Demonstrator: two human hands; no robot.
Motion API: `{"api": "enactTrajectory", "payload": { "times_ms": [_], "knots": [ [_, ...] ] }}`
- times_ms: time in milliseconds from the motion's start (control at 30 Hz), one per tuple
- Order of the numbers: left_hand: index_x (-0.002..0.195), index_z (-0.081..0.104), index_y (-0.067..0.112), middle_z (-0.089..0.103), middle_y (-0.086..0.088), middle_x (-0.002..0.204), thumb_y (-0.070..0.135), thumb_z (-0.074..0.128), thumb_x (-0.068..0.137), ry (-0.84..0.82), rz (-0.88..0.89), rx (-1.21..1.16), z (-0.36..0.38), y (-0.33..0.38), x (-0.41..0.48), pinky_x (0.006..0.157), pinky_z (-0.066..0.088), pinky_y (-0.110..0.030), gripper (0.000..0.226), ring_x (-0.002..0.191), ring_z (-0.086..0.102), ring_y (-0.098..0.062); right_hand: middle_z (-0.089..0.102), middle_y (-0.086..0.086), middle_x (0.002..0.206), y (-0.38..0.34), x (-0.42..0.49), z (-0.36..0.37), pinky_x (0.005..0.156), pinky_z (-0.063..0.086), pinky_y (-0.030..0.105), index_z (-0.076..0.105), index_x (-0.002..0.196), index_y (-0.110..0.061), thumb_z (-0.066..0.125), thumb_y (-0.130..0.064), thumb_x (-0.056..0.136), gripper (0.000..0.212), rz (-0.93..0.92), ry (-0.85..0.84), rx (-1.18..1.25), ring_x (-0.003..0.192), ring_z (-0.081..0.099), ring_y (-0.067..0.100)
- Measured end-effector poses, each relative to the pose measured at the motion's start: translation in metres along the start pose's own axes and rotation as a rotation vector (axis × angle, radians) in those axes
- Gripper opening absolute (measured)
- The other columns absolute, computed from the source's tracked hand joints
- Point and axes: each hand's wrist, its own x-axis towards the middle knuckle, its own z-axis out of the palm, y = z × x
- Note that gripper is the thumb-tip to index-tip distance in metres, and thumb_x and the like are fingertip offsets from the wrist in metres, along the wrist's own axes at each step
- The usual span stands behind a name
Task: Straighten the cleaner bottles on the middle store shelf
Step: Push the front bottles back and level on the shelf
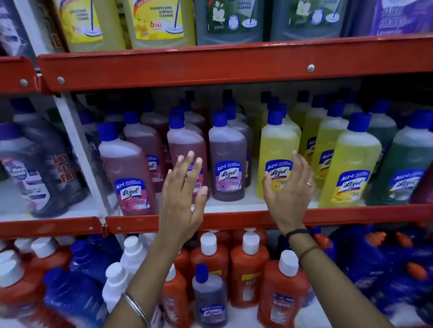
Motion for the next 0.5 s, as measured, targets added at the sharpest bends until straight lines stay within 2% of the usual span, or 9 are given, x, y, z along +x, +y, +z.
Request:
{"api": "enactTrajectory", "payload": {
  "times_ms": [133,267,400,500],
  "knots": [
    [0.146,0.026,0.023,0.025,0.001,0.156,0.031,0.036,0.095,-0.055,-0.110,0.037,0.012,-0.020,-0.018,0.118,0.020,-0.047,0.053,0.147,0.012,-0.011,0.040,0.022,0.136,0.002,0.008,0.013,0.095,0.042,0.053,0.024,0.141,-0.004,0.073,-0.044,0.068,0.096,0.175,-0.128,-0.075,0.124,0.039,0.039],
    [0.146,0.027,0.022,0.032,-0.004,0.154,0.034,0.034,0.095,-0.116,-0.162,0.102,0.023,-0.040,-0.032,0.114,0.030,-0.052,0.053,0.144,0.024,-0.017,0.037,0.026,0.137,0.003,0.016,0.024,0.089,0.045,0.050,0.017,0.143,0.000,0.081,-0.053,0.056,0.121,0.292,-0.259,-0.132,0.119,0.045,0.044],
    [0.146,0.029,0.019,0.035,-0.005,0.153,0.036,0.031,0.094,-0.190,-0.177,0.267,0.030,-0.049,-0.038,0.110,0.032,-0.048,0.055,0.141,0.031,-0.022,0.046,0.021,0.123,0.013,0.024,0.027,0.074,0.051,0.044,0.032,0.129,0.003,0.078,-0.059,0.053,0.109,0.333,-0.316,-0.195,0.105,0.055,0.040],
    [0.145,0.030,0.018,0.038,-0.006,0.152,0.036,0.032,0.092,-0.211,-0.200,0.326,0.032,-0.049,-0.037,0.106,0.036,-0.048,0.056,0.139,0.034,-0.024,0.051,0.020,0.116,0.020,0.026,0.025,0.071,0.050,0.042,0.038,0.120,0.002,0.078,-0.059,0.051,0.101,0.324,-0.309,-0.191,0.100,0.058,0.038]
  ]
}}
